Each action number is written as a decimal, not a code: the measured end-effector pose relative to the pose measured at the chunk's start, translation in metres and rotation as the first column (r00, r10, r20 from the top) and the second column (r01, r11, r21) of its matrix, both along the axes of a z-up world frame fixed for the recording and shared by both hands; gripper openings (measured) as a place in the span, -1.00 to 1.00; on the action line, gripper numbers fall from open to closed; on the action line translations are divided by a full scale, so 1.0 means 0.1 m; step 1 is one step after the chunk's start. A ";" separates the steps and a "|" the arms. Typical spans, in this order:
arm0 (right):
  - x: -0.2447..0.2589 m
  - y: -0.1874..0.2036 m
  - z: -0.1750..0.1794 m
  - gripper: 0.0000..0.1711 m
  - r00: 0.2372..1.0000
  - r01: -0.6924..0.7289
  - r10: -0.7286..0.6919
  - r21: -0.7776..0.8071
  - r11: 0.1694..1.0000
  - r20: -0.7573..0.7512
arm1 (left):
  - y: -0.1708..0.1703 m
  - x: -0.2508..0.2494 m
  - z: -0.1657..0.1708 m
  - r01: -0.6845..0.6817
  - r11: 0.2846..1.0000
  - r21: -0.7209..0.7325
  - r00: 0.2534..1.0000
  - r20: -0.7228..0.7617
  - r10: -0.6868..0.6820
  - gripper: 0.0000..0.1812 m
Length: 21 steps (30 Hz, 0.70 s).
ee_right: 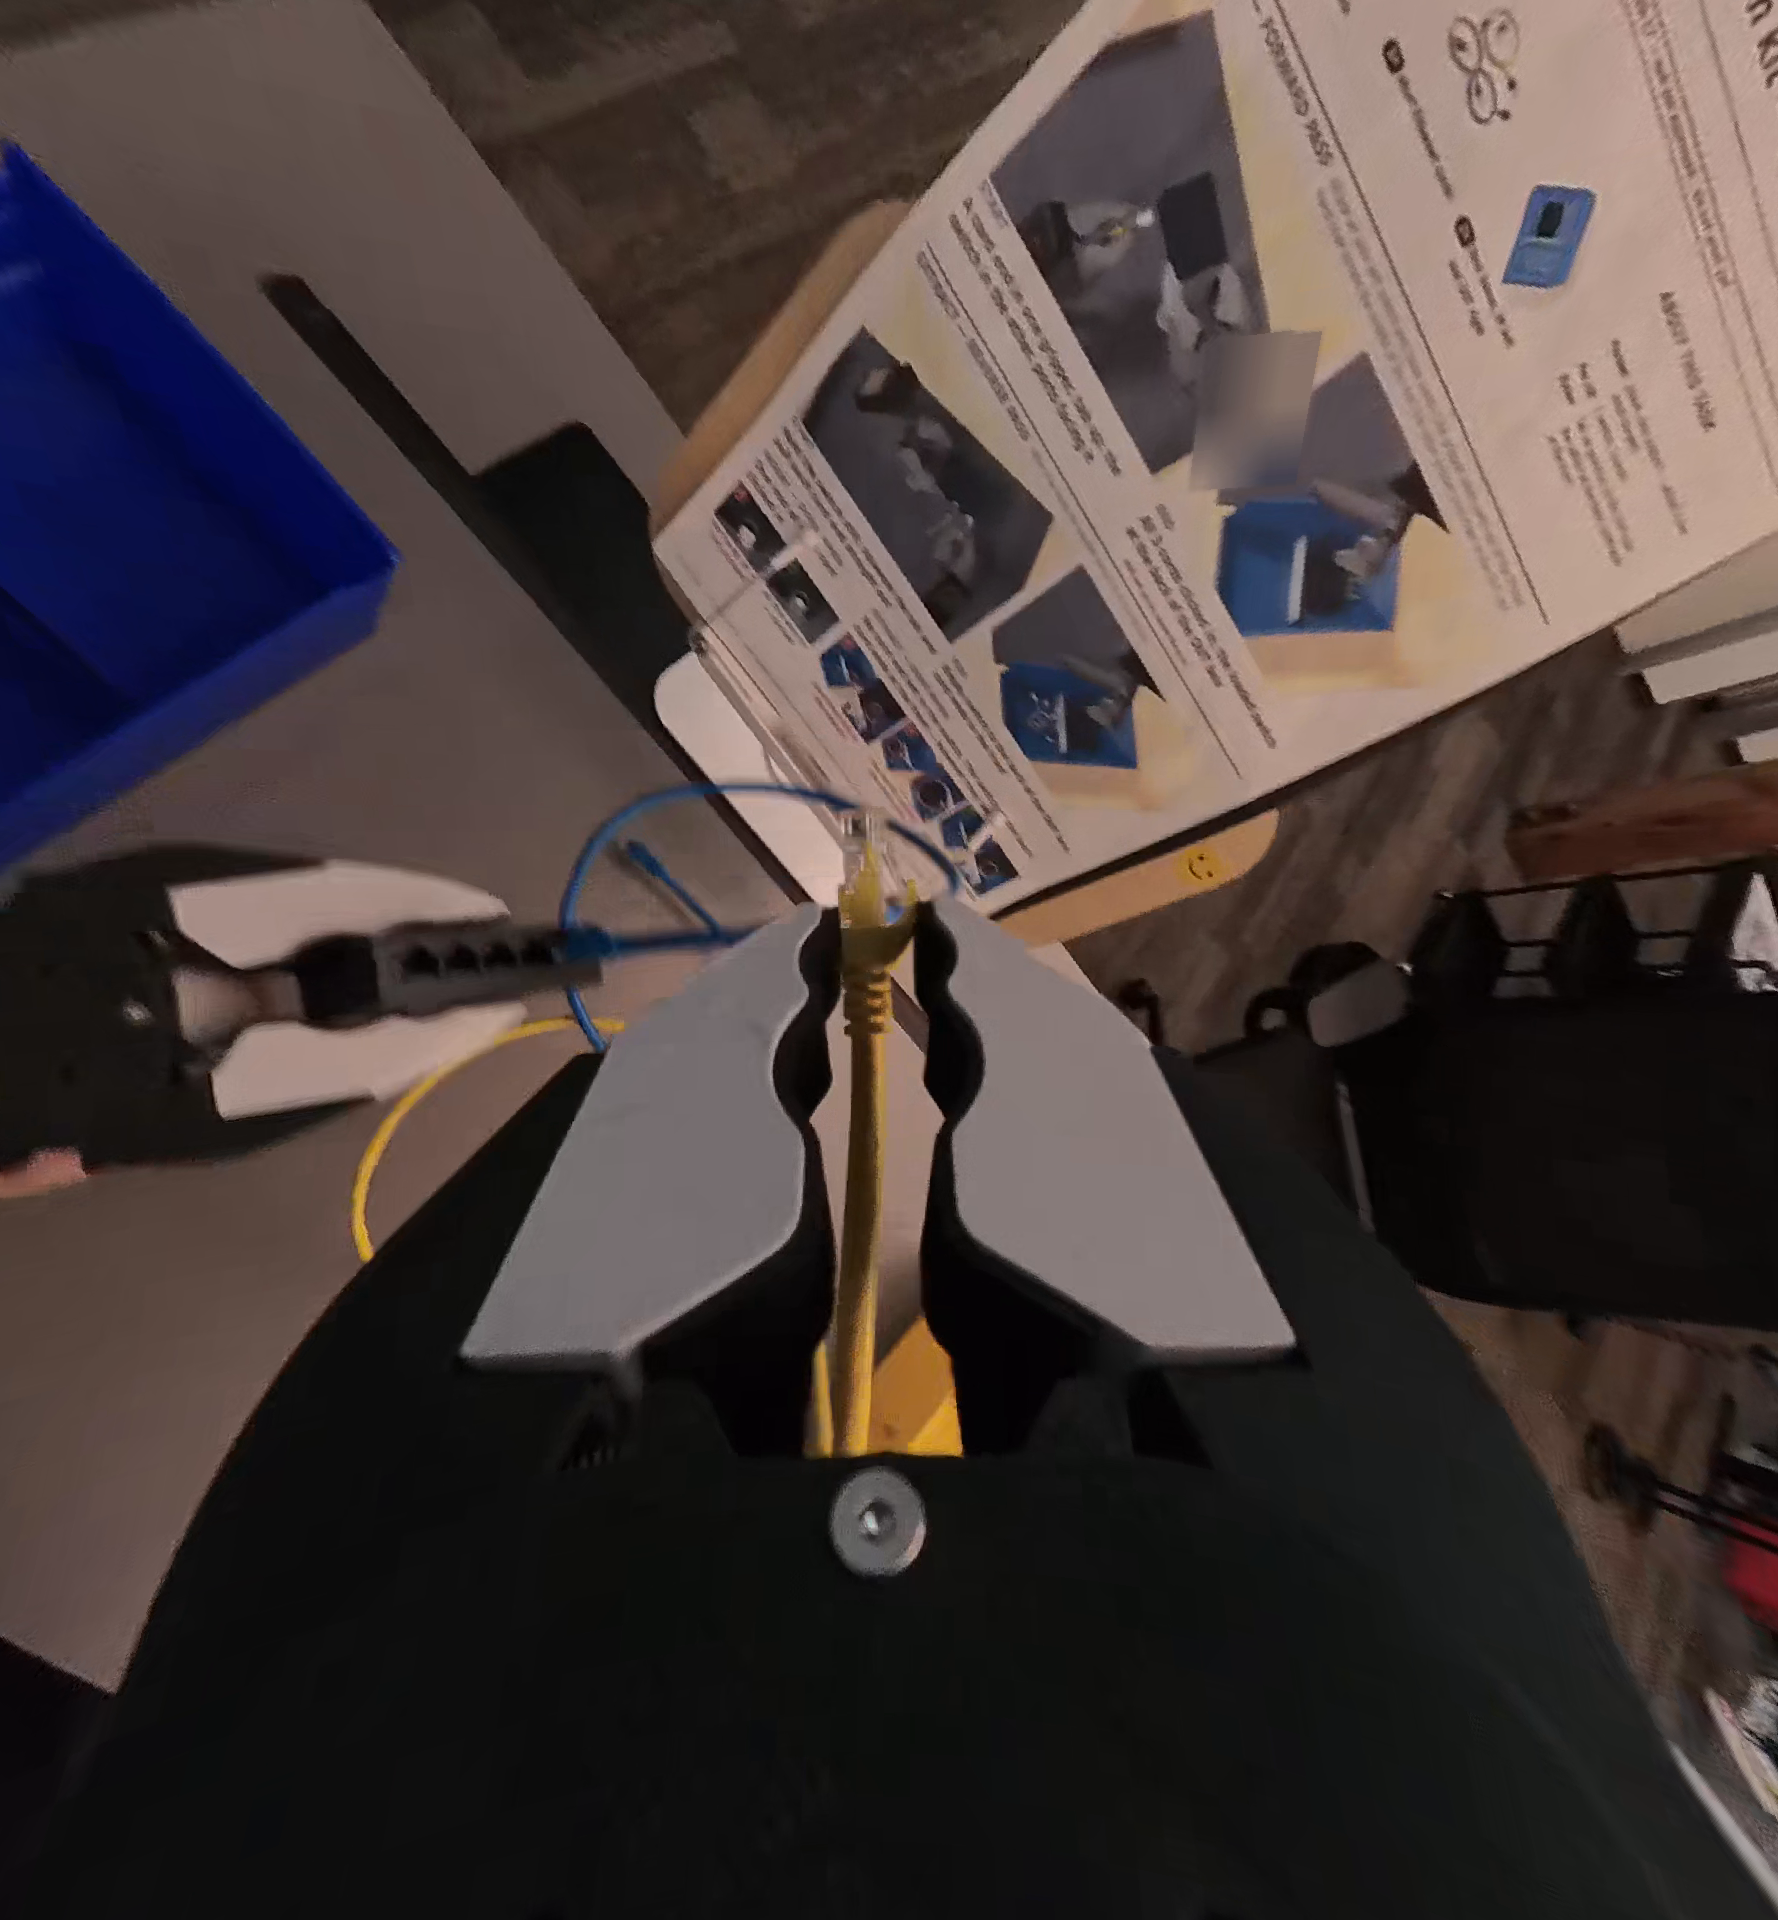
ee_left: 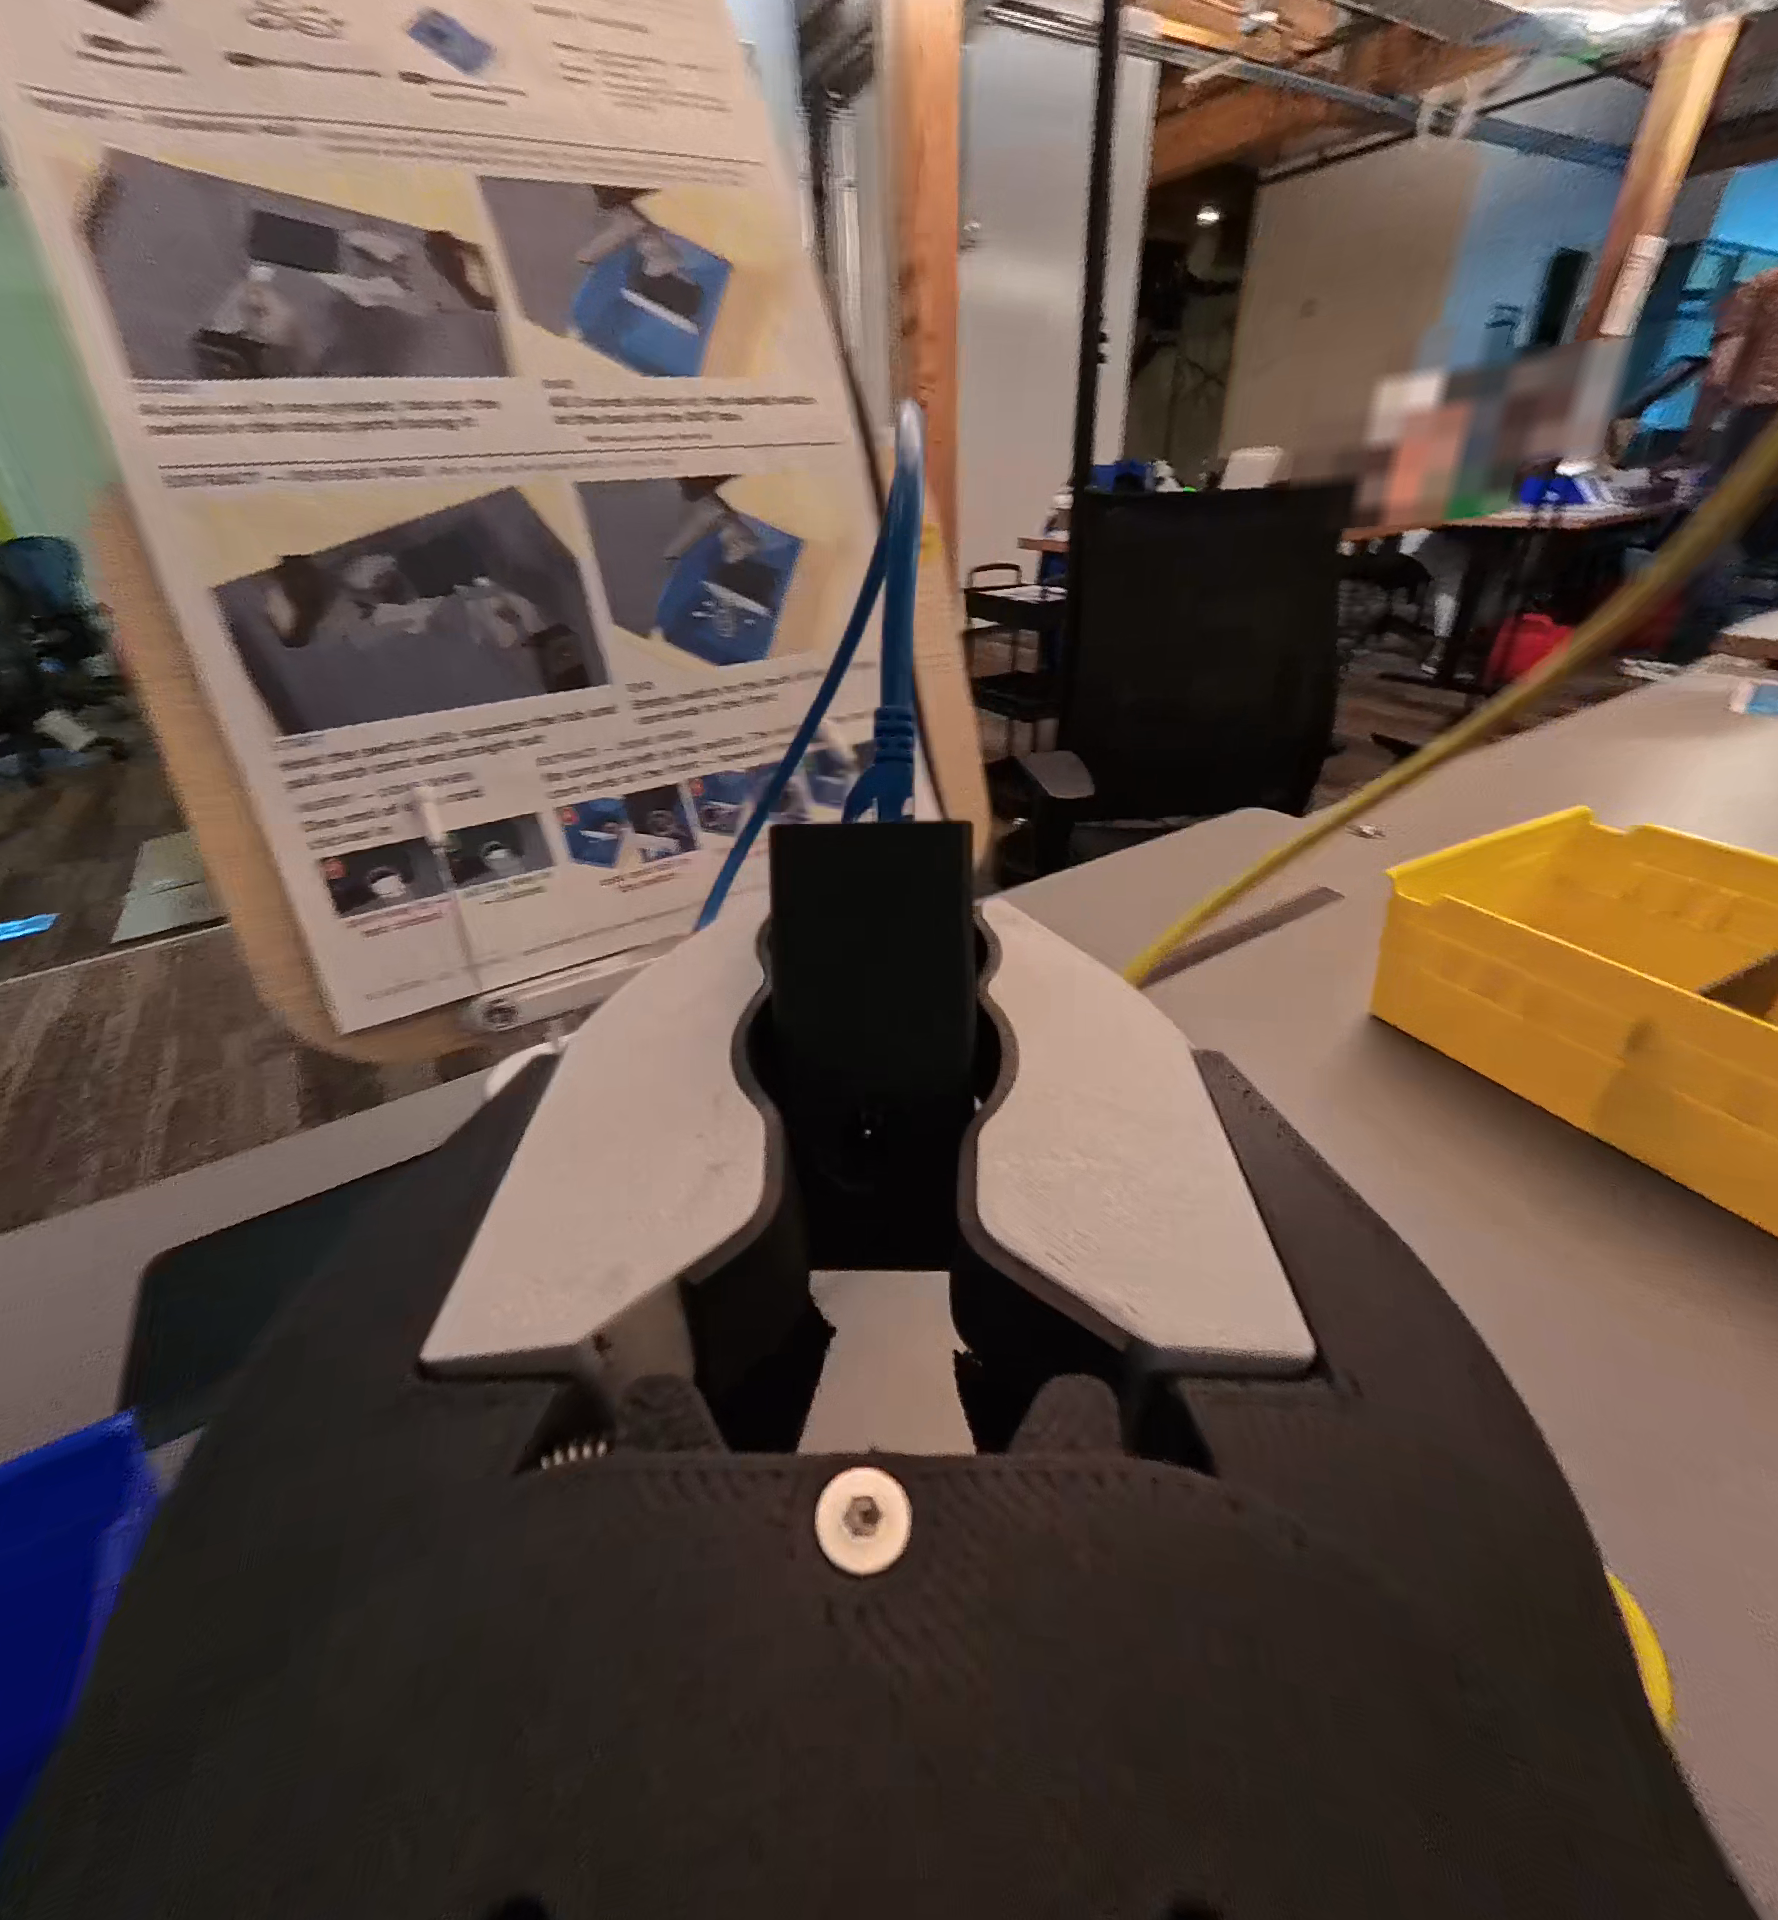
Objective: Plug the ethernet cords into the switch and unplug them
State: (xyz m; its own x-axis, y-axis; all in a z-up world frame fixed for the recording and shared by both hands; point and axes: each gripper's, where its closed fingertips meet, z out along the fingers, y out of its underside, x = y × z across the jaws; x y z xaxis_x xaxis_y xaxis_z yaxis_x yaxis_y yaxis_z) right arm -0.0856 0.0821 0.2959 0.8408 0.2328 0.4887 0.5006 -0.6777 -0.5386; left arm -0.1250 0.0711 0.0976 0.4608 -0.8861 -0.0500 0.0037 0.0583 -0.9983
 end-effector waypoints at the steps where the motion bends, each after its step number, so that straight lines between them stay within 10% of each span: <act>1: -0.02 0.05 0.01 -0.82 0.999 -0.007 0.007 0.011 1.000 -0.037 | -0.06 0.05 -0.01 0.026 1.000 -0.001 1.000 -0.007 -0.026 -0.68; 21: 0.86 -0.25 1.24 -0.83 0.977 0.026 -0.132 0.515 0.857 0.169 | -0.85 0.49 -0.30 0.351 0.931 -0.095 0.906 -0.215 -0.364 -0.68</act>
State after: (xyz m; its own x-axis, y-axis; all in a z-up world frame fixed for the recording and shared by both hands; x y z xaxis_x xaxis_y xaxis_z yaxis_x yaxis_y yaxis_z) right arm 0.0001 0.0574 0.4195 0.7233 -0.1547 0.6729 0.5858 -0.3784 -0.7167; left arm -0.0764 -0.0137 0.0675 0.0946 -0.9935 -0.0636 -0.2102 0.0425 -0.9767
